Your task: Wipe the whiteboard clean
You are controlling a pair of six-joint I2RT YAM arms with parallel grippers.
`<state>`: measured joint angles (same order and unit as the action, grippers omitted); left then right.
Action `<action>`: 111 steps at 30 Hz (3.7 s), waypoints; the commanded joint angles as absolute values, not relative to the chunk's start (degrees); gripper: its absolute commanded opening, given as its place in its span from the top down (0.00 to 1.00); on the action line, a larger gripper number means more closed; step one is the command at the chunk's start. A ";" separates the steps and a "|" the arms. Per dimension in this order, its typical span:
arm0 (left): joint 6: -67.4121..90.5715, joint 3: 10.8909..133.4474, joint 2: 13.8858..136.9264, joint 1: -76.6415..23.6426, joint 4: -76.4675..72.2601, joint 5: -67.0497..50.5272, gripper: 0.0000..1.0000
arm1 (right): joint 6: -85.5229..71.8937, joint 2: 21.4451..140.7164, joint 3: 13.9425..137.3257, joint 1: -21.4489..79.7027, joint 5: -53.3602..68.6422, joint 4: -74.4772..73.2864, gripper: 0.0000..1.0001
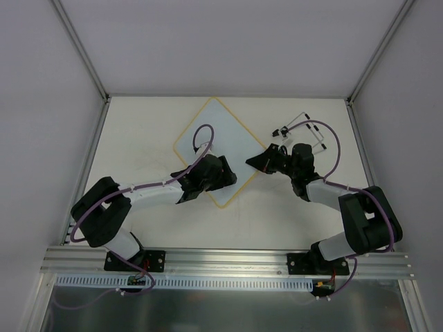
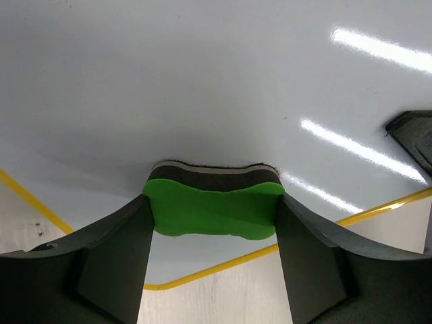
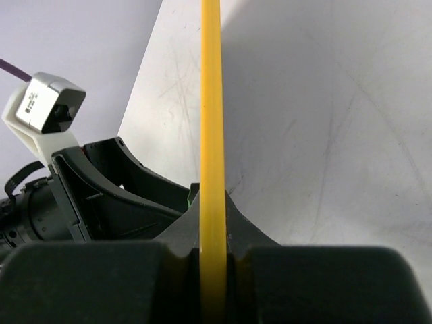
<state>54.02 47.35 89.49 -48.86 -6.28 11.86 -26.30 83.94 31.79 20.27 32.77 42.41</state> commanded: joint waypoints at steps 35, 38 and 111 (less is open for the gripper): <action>53.79 42.79 80.15 -41.57 -0.62 8.79 1.00 | -20.04 87.10 32.43 22.06 34.19 48.96 1.00; 52.13 48.94 83.22 -41.92 -0.70 7.74 1.00 | -20.04 87.45 32.61 22.15 34.19 49.04 1.00; 26.89 57.04 75.95 -9.93 28.30 11.78 0.01 | -18.90 83.24 37.79 18.19 34.89 45.27 1.00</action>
